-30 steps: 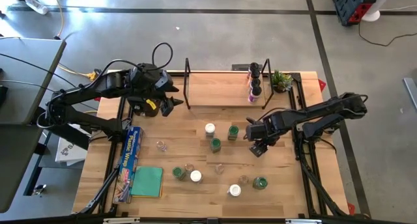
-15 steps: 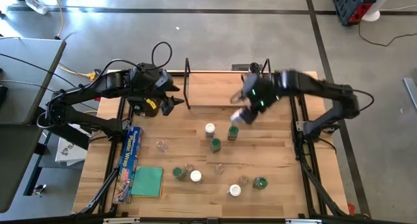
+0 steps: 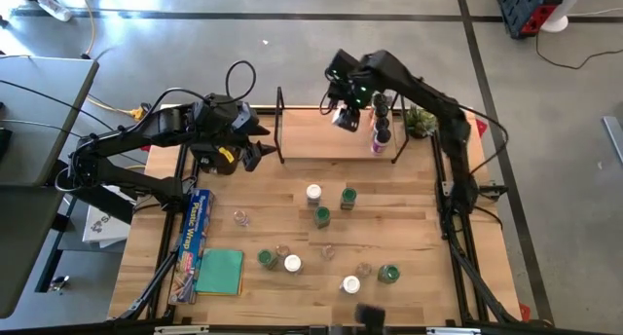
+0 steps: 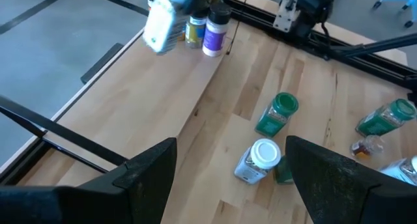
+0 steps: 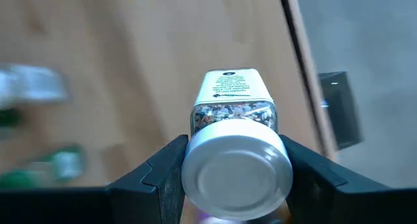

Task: Shelf spices
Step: Put the top right white spice bottle on the shelf

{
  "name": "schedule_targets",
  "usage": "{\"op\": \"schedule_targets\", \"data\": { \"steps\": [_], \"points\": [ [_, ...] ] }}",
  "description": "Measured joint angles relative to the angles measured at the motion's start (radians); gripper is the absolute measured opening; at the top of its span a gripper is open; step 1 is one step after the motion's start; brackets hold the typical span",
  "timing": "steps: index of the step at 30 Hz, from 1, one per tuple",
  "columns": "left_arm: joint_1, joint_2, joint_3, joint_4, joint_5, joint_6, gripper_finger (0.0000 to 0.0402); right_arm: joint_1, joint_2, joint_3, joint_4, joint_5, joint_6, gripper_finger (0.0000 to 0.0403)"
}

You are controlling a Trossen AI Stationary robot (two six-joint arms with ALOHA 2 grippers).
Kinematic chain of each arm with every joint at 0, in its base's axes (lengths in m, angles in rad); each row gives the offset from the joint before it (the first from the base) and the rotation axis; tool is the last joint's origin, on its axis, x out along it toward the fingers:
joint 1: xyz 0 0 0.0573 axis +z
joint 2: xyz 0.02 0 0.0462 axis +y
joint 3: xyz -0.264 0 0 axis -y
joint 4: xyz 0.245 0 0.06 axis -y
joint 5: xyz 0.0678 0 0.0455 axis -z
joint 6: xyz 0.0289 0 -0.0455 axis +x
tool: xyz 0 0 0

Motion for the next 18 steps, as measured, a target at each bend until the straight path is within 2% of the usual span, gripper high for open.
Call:
{"op": "schedule_targets", "data": {
  "steps": [3,8,18],
  "points": [
    [0.0,0.0,0.0,0.0,-0.005,0.0,0.0282,-0.043,0.072,0.026,-0.001,0.014,-0.094,0.0191],
    [0.0,0.0,0.0,0.0,-0.007,-0.018,0.0282,-0.097,0.144,0.029,-0.003,0.014,-0.146,0.0191],
    [0.0,0.0,0.0,0.001,0.006,-0.052,0.0282,-0.161,0.181,0.028,-0.007,0.014,-0.255,0.0191]
  ]
}}
